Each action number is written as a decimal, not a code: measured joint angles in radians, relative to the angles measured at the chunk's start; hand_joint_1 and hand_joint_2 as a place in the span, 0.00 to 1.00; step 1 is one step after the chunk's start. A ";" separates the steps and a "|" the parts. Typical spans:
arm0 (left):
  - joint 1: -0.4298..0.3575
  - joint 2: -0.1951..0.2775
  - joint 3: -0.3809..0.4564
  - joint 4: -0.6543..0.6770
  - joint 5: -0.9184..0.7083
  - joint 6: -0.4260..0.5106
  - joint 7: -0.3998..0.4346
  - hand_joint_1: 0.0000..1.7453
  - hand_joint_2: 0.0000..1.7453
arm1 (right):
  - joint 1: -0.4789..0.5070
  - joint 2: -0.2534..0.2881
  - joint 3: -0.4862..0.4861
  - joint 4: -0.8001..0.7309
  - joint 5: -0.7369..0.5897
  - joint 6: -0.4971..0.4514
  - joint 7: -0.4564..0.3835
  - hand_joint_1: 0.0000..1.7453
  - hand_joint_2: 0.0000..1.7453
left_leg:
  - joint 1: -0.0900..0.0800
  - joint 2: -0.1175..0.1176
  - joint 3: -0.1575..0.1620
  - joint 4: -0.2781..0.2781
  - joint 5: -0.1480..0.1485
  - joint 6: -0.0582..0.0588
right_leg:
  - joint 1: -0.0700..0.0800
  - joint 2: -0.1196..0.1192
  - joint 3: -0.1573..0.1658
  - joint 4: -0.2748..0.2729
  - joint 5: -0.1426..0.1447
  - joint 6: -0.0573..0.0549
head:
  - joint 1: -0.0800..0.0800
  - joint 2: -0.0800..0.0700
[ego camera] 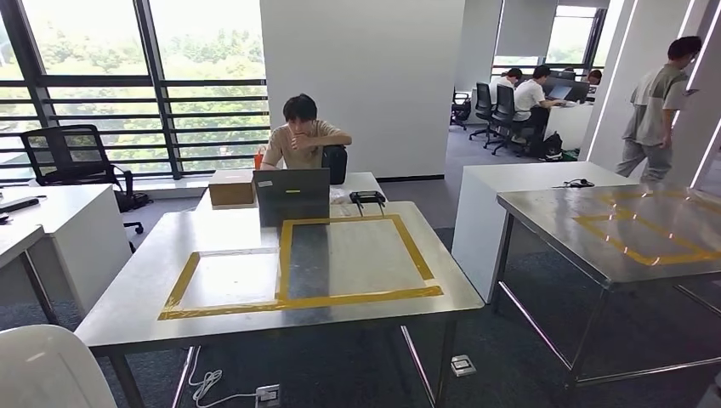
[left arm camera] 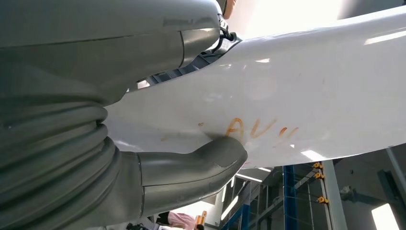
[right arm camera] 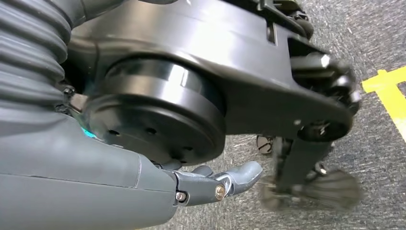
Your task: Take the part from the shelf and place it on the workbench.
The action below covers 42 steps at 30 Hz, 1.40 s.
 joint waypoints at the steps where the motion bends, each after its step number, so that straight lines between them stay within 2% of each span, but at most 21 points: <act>1: 0.000 0.000 0.000 0.000 0.001 0.000 -0.002 1.00 1.00 | 0.002 0.000 0.000 0.000 0.002 0.000 0.000 0.00 1.00 | -0.001 -0.001 0.004 0.000 -0.006 -0.005 | 0.002 0.000 0.018 -0.048 0.008 -0.006 | 0.000 0.000; 5: 0.005 0.004 0.000 0.001 0.002 0.000 -0.008 1.00 1.00 | 0.005 0.000 0.000 0.000 0.007 0.002 0.001 0.00 1.00 | -0.005 -0.001 0.015 0.012 -0.018 -0.030 | 0.003 0.000 0.049 -0.093 0.005 -0.037 | -0.002 0.001; 7: 0.005 0.005 0.000 0.000 0.003 0.000 -0.009 1.00 1.00 | 0.005 0.000 0.000 0.000 0.008 0.002 0.001 0.00 1.00 | -0.004 0.000 0.001 0.058 -0.036 -0.040 | -0.001 -0.001 0.071 -0.097 0.002 -0.050 | -0.003 0.001; 11: 0.004 0.008 0.000 0.006 0.004 0.000 -0.010 1.00 1.00 | 0.005 0.000 0.000 0.000 0.012 0.002 0.001 0.00 1.00 | -0.003 0.001 -0.136 0.255 -0.110 -0.050 | -0.001 -0.002 0.097 -0.098 -0.023 -0.060 | -0.005 0.001; 13: 0.005 0.010 0.000 0.009 0.004 0.000 -0.011 1.00 1.00 | 0.005 0.001 0.000 0.000 0.015 0.003 0.001 0.00 1.00 | -0.003 0.001 -0.152 0.228 -0.067 -0.048 | -0.002 -0.001 0.117 -0.098 -0.039 -0.059 | -0.005 0.001; 15: 0.004 0.014 0.000 0.011 0.004 0.000 -0.013 1.00 1.00 | 0.005 0.002 0.001 0.000 0.017 0.003 0.000 0.00 1.00 | -0.004 0.003 -0.122 0.108 0.024 -0.043 | -0.002 0.000 0.142 -0.098 -0.059 -0.052 | -0.005 0.001; 16: 0.004 0.016 0.000 0.012 0.003 0.000 -0.015 1.00 1.00 | 0.005 0.002 0.001 0.000 0.019 0.004 0.000 0.00 1.00 | -0.006 0.005 -0.108 0.059 0.045 -0.039 | -0.002 0.000 0.151 -0.097 -0.067 -0.047 | -0.005 0.001; 20: 0.012 0.018 0.001 0.010 0.002 0.000 -0.023 1.00 1.00 | 0.003 0.002 0.004 0.000 0.029 0.004 0.000 0.00 1.00 | -0.008 0.004 -0.083 0.014 0.053 -0.010 | 0.003 -0.001 0.165 -0.094 -0.082 -0.021 | -0.005 0.001; 22: 0.016 0.018 0.001 0.003 0.001 0.000 -0.026 1.00 1.00 | 0.001 0.002 0.006 0.000 0.032 0.004 0.000 0.00 1.00 | -0.004 0.001 -0.064 0.007 0.047 0.003 | 0.002 -0.001 0.140 -0.042 -0.079 -0.012 | -0.004 0.001; 25: 0.022 0.018 0.002 -0.004 0.000 0.000 -0.029 1.00 1.00 | -0.002 0.002 0.007 0.000 0.035 0.005 -0.002 0.00 1.00 | -0.003 0.001 -0.036 0.003 0.024 0.013 | 0.001 -0.001 0.016 0.129 -0.120 -0.001 | -0.003 0.001; 27: 0.028 0.017 0.002 -0.009 -0.003 0.000 -0.029 1.00 1.00 | -0.002 0.002 0.007 0.000 0.036 0.006 -0.002 0.00 1.00 | -0.003 -0.001 -0.012 0.002 0.002 0.013 | 0.001 -0.001 -0.049 0.178 -0.155 0.000 | -0.002 0.001; 28: 0.031 0.017 0.003 -0.012 -0.005 0.000 -0.028 1.00 1.00 | -0.002 0.002 0.007 0.000 0.036 0.007 -0.002 0.00 1.00 | -0.003 -0.001 0.004 0.002 -0.010 0.013 | 0.001 -0.001 -0.060 0.157 -0.147 -0.002 | -0.001 0.001; 29: 0.032 0.017 0.003 -0.015 -0.006 0.000 -0.028 1.00 1.00 | -0.001 0.002 0.007 0.000 0.036 0.008 -0.001 0.00 1.00 | -0.004 -0.002 0.020 0.002 -0.022 0.012 | 0.002 -0.001 -0.057 0.109 -0.115 -0.006 | -0.001 0.001; 31: 0.034 0.016 0.003 -0.019 -0.007 0.000 -0.026 1.00 1.00 | 0.003 0.001 0.008 0.000 0.036 0.008 0.000 0.00 1.00 | -0.006 -0.006 0.047 0.002 -0.049 0.007 | 0.007 -0.001 -0.038 -0.012 -0.009 -0.019 | -0.001 0.001; 32: 0.034 0.015 0.004 -0.020 -0.007 0.001 -0.026 1.00 1.00 | 0.005 0.001 0.008 0.000 0.036 0.009 0.000 0.00 1.00 | -0.007 -0.008 0.058 0.000 -0.064 0.002 | 0.010 0.000 -0.029 -0.052 0.028 -0.024 | -0.001 0.001; 33: 0.035 0.014 0.004 -0.022 -0.008 0.001 -0.025 1.00 1.00 | 0.006 0.000 0.008 0.000 0.035 0.010 0.000 0.00 1.00 | -0.007 -0.010 0.073 0.000 -0.073 -0.004 | 0.013 0.000 -0.020 -0.074 0.046 -0.029 | -0.002 0.001; 36: 0.034 0.013 0.007 -0.032 -0.008 0.001 -0.023 1.00 1.00 | 0.003 0.000 0.008 0.000 0.034 0.014 0.000 0.00 1.00 | -0.008 -0.011 0.099 0.027 -0.069 -0.023 | 0.012 0.003 0.027 -0.091 0.026 -0.044 | -0.003 0.001; 37: 0.032 0.013 0.007 -0.035 -0.008 0.002 -0.023 1.00 1.00 | 0.002 0.000 0.008 0.000 0.034 0.016 0.000 0.00 1.00 | -0.008 -0.009 0.081 0.064 -0.061 -0.028 | 0.010 0.003 0.047 -0.096 0.019 -0.051 | -0.004 0.001; 39: 0.031 0.012 0.008 -0.036 -0.008 0.002 -0.019 1.00 1.00 | 0.000 0.000 0.008 0.000 0.032 0.016 0.001 0.00 1.00 | -0.006 -0.006 0.005 0.176 -0.069 -0.036 | 0.005 0.003 0.082 -0.102 -0.003 -0.060 | -0.005 0.001; 41: 0.032 0.012 0.008 -0.036 -0.009 0.005 -0.015 1.00 1.00 | 0.001 0.000 0.008 0.000 0.029 0.016 0.000 0.00 1.00 | -0.005 -0.005 -0.085 0.259 -0.129 -0.046 | 0.003 0.004 0.111 -0.103 -0.029 -0.063 | -0.006 0.001; 42: 0.033 0.012 0.008 -0.036 -0.009 0.006 -0.014 1.00 1.00 | 0.002 0.000 0.008 0.000 0.028 0.016 0.000 0.00 1.00 | -0.004 -0.004 -0.119 0.269 -0.161 -0.049 | 0.001 0.006 0.127 -0.103 -0.044 -0.062 | -0.006 0.001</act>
